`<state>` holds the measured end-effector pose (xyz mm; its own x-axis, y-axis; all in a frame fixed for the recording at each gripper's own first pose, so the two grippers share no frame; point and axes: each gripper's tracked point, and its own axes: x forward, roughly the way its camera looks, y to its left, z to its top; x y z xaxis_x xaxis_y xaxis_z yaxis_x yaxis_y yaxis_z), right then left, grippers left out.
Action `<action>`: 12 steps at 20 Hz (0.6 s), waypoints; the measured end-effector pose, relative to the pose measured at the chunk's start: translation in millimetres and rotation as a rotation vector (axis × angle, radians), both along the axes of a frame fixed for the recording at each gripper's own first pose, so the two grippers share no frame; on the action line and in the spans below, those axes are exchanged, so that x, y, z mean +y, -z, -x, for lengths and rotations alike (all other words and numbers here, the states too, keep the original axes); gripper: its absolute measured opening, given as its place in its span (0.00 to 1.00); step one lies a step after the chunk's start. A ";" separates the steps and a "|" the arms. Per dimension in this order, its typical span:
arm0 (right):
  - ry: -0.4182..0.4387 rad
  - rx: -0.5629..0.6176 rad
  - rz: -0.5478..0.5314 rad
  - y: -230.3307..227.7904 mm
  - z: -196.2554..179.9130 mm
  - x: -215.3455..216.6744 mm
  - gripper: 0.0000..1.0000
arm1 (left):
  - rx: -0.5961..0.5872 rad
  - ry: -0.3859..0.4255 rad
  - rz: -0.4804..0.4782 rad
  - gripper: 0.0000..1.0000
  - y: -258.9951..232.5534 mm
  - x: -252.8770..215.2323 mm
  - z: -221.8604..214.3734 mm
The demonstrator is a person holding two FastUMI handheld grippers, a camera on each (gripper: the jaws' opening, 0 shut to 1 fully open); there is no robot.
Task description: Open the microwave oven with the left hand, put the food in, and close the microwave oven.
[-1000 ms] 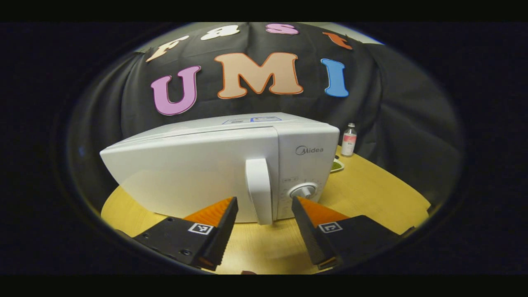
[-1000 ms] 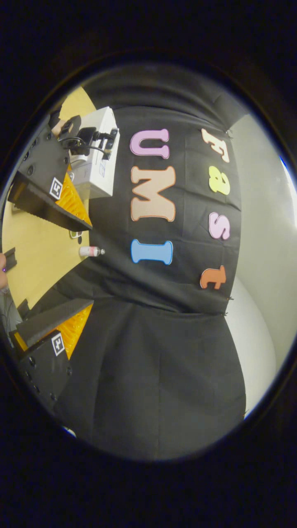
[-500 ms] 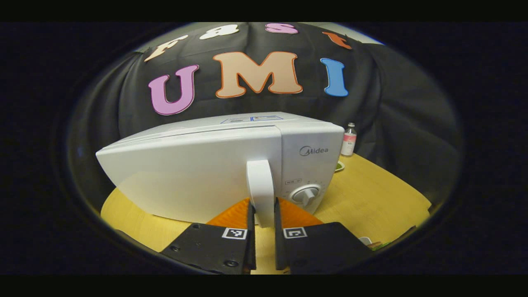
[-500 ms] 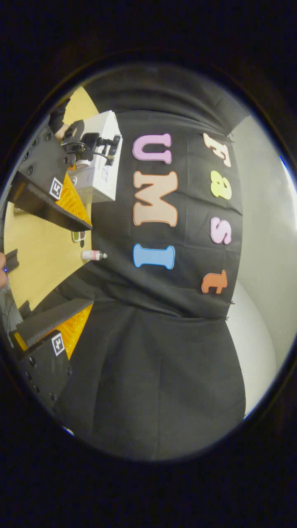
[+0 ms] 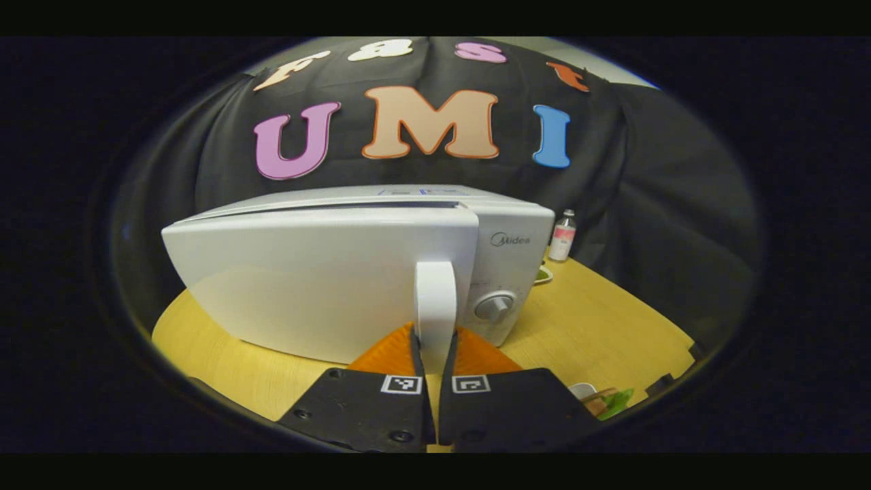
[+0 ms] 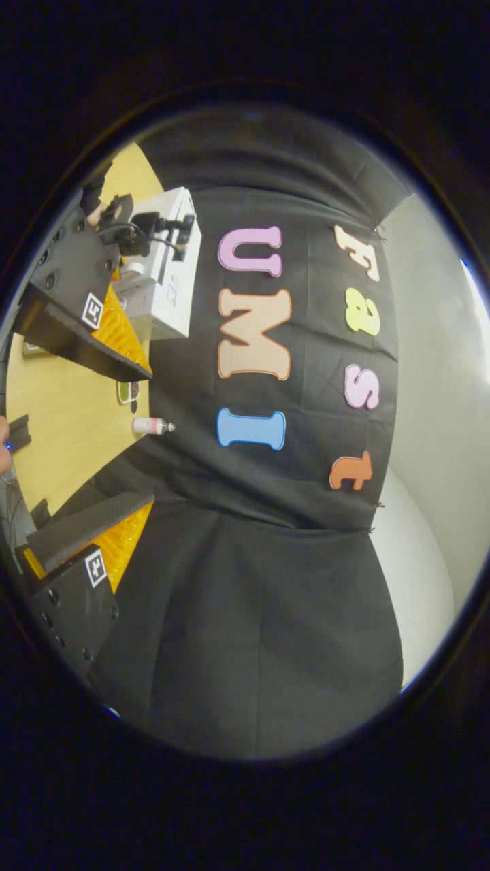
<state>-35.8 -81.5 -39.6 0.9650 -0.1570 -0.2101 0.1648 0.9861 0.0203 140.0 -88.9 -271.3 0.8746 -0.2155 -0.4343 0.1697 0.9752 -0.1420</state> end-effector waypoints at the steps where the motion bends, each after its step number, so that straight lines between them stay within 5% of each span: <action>1: -0.006 0.006 -0.011 3.1 -0.4 4.3 0.96 | 0.010 0.013 -0.008 0.02 1.4 2.1 9.8; 12: -0.120 0.003 -0.044 11.5 -18.5 65.7 0.96 | 0.050 0.075 -0.001 0.02 -3.9 57.3 114.6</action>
<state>-17.3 -15.8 -51.1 0.9756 -0.0307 -0.2174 0.0456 0.9969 0.0640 25.4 -31.6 -267.4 0.8333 -0.2791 -0.4773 0.2350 0.9602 -0.1513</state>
